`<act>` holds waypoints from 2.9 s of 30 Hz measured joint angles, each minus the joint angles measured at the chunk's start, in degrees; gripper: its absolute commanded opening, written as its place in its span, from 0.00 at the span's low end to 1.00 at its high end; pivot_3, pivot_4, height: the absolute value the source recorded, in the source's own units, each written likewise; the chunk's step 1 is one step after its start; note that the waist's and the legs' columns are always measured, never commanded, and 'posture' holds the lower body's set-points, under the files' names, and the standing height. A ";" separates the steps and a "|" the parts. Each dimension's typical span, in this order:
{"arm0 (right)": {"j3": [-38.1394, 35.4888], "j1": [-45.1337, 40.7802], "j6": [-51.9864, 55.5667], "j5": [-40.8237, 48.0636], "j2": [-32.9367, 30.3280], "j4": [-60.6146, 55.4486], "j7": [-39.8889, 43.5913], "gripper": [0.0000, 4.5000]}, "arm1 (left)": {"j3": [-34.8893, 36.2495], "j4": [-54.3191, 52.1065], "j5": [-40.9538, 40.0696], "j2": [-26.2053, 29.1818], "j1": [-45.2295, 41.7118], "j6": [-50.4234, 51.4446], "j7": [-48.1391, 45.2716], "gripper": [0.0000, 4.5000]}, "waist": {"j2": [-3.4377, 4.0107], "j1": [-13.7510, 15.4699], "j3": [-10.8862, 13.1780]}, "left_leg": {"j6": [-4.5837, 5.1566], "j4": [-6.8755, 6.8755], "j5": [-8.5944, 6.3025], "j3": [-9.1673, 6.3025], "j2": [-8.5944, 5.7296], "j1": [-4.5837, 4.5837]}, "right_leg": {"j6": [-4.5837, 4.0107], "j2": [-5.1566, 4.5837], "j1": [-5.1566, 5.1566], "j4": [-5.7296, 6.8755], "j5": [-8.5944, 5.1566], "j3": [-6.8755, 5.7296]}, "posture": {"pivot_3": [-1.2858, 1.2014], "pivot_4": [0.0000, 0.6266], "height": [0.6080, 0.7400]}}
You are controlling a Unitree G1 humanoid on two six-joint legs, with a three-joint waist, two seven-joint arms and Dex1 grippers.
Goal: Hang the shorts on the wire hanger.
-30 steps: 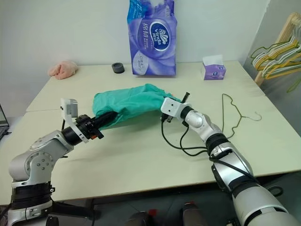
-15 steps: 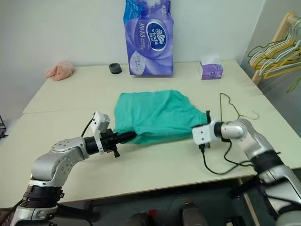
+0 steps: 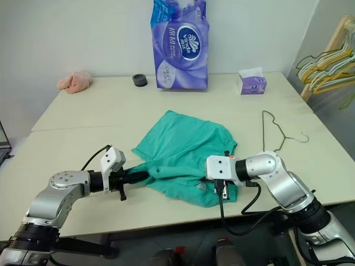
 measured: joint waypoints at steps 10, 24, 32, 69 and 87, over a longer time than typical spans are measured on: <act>-0.53 0.61 -7.98 -1.74 -2.57 4.43 0.95 1.00 | 0.02 0.21 5.16 2.54 3.91 -5.18 -0.38 0.93 | 0.01 0.42 0.01 | 0.00 0.00 0.00 0.00 0.00 0.00 | 0.00 0.00 0.00 0.01 0.00 -0.03 | 0.48 0.15 1.00; -12.04 20.26 -12.09 13.40 -6.83 -7.07 4.74 1.00 | 2.97 -11.54 -0.69 6.95 7.52 -3.68 -8.55 0.99 | 0.01 0.37 0.05 | 0.02 -0.02 -0.02 0.01 0.05 0.02 | -0.04 0.05 0.04 0.01 -0.09 -0.06 | 0.47 0.16 1.00; -5.93 17.70 -14.99 4.33 -4.76 -2.59 1.55 1.00 | -0.19 -11.45 1.72 7.48 4.92 -6.23 -10.69 0.99 | 0.00 0.37 0.06 | 0.02 -0.01 -0.02 0.04 0.05 0.03 | 0.07 0.06 0.04 0.01 -0.26 -0.05 | 0.47 0.16 1.00; -10.58 8.89 15.24 24.53 -0.46 -6.14 0.67 0.00 | -5.07 -16.50 1.71 2.11 -1.02 -8.61 -7.87 1.00 | -0.01 0.35 0.07 | 0.02 0.01 -0.02 -0.01 0.05 0.01 | -0.15 0.08 0.04 0.02 -0.12 -0.09 | 0.47 0.15 1.00; -12.05 8.36 20.04 30.11 -0.50 -6.40 -0.75 0.00 | -11.43 -3.45 18.63 1.38 -1.73 -25.09 -3.82 1.00 | -0.01 0.38 0.06 | 0.02 0.01 -0.02 -0.01 0.05 -0.03 | -0.15 0.08 0.04 0.01 -0.12 -0.08 | 0.47 0.15 1.00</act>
